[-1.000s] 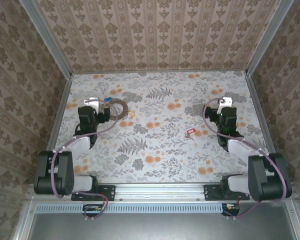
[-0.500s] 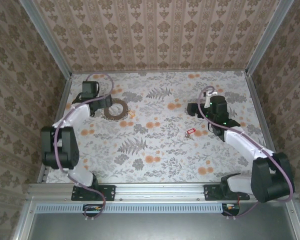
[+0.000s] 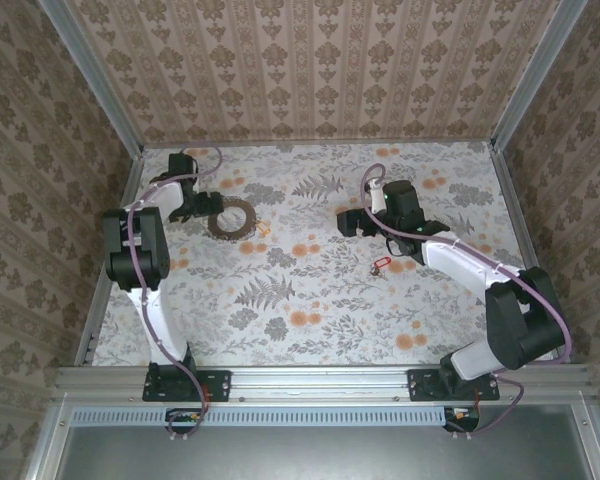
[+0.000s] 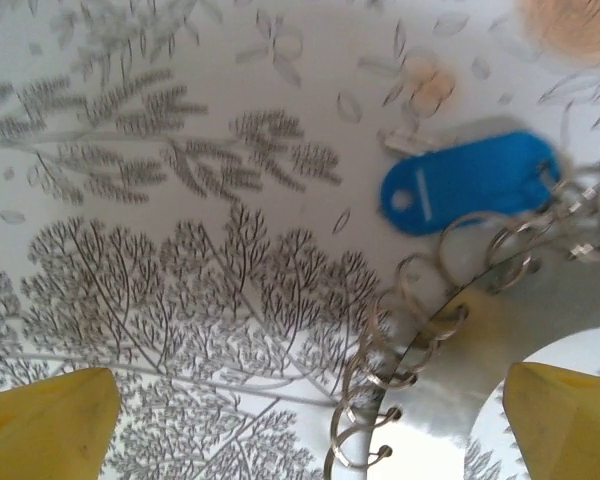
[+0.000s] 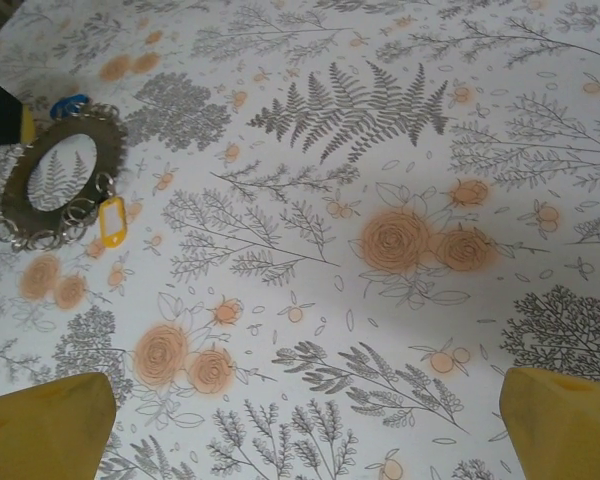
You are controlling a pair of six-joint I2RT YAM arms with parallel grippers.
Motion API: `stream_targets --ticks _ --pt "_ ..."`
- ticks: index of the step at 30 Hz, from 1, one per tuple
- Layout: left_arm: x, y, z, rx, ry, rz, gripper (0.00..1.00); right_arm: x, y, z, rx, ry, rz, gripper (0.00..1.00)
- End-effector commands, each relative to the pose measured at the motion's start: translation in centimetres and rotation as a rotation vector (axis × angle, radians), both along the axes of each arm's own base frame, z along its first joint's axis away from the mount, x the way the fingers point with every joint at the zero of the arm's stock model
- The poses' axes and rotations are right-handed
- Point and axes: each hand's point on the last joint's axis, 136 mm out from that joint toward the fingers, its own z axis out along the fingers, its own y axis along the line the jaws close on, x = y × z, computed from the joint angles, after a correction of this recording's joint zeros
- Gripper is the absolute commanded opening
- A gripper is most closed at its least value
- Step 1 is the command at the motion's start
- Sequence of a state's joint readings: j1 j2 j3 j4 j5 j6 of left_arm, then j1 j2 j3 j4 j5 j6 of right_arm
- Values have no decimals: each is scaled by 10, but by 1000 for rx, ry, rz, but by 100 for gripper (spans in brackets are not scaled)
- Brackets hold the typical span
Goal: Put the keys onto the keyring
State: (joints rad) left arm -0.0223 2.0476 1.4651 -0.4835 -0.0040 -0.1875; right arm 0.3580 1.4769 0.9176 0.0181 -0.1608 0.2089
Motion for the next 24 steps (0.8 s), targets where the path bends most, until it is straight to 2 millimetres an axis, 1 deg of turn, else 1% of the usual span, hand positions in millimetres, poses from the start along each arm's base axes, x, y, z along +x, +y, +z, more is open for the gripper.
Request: stream_targets --ticks 1,3,6,7,9,11,14,18,24 --pt "-11 -11 0 -29 65 -41 100 -4 6 15 23 -7 42 100" --pt "-15 -14 -3 -55 90 -44 100 -6 6 24 29 -20 45 100" --pt "-21 -26 -9 -122 137 -63 100 -10 3 35 41 -37 47 100" --pt "-23 -29 -12 -140 158 -68 100 -13 1 46 52 -63 47 100" --pt "-26 -30 -17 -141 181 -72 100 -16 -3 55 57 -85 42 100" --pt "-29 -31 -18 -139 183 -74 100 -18 -7 58 56 -94 33 100" --pt "-33 -33 -14 -134 187 -78 93 -20 -12 61 62 -98 29 100" --pt "-39 -37 -15 -146 192 -77 94 -22 -14 65 73 -111 24 100" --pt "-46 -44 -14 -151 198 -87 95 -28 -15 65 82 -106 25 100"
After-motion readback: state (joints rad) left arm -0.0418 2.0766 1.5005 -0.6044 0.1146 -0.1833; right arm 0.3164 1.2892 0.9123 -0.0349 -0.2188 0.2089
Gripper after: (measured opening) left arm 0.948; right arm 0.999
